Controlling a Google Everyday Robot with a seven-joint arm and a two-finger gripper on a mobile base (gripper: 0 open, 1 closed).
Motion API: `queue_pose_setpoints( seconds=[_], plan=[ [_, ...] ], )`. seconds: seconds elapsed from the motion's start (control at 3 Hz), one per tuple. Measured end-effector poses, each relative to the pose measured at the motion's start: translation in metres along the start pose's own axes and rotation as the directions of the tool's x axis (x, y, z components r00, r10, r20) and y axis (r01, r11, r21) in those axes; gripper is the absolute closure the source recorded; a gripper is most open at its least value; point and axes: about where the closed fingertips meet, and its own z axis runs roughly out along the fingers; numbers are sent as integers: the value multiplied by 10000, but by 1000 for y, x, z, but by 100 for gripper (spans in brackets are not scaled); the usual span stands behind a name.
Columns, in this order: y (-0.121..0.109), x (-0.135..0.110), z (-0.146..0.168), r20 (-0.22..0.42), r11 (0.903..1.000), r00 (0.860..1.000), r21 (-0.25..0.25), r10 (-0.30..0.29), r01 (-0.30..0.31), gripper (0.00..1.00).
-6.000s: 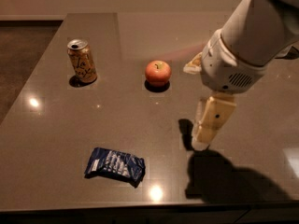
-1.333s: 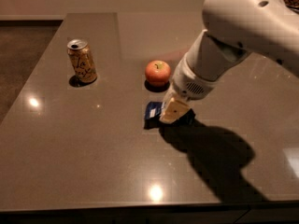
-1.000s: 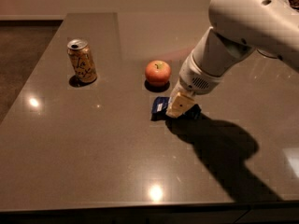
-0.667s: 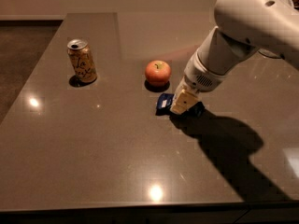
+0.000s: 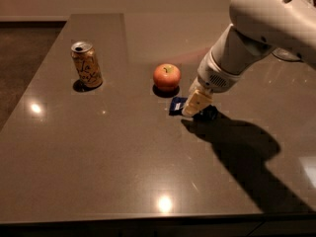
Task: Move rxbar blueberry near apple
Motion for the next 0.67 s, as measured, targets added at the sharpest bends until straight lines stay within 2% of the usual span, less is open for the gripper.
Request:
queue_pose_setpoints(
  seconds=[0.33, 0.67],
  plan=[
    [1, -1, 0, -4, 10000, 10000, 3, -16, 16, 0],
    [1, -1, 0, -4, 10000, 10000, 3, -17, 17, 0]
  ],
)
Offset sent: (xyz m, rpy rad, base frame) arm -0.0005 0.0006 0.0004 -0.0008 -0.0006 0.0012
